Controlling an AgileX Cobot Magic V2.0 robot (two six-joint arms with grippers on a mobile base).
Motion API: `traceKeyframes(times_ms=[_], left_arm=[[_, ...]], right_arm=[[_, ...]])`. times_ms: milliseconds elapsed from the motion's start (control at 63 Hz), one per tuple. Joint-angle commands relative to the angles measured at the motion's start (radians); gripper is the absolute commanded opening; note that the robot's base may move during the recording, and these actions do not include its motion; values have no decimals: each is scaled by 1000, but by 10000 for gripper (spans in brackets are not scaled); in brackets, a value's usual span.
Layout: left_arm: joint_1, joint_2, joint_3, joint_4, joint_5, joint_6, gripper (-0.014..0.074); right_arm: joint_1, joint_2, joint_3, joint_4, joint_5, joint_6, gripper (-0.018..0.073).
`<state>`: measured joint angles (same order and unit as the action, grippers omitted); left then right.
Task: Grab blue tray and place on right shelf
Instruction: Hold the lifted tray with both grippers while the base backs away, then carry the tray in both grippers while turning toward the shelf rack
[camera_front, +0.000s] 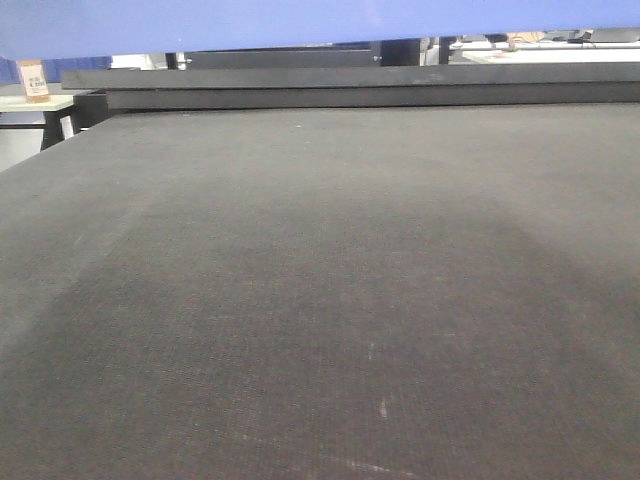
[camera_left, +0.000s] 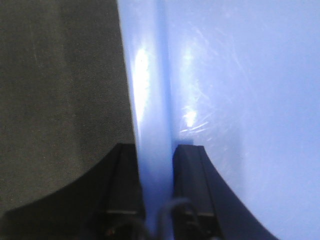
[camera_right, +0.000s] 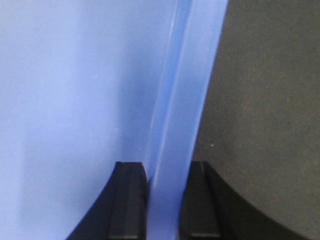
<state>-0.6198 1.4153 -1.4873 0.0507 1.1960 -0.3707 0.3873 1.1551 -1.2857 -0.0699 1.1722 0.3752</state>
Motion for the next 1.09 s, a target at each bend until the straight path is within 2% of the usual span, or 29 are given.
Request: traceKeyframes(times_ms=[0,1079], left_arm=[[-1,-34,-18,95,91,33,-48],[-1,-31,-18,76,91,33,-48]], right_arm=[[-2,-31,-26,-72,-34,-30,56],[-2,-30,-26,-72,-34,-30,56]])
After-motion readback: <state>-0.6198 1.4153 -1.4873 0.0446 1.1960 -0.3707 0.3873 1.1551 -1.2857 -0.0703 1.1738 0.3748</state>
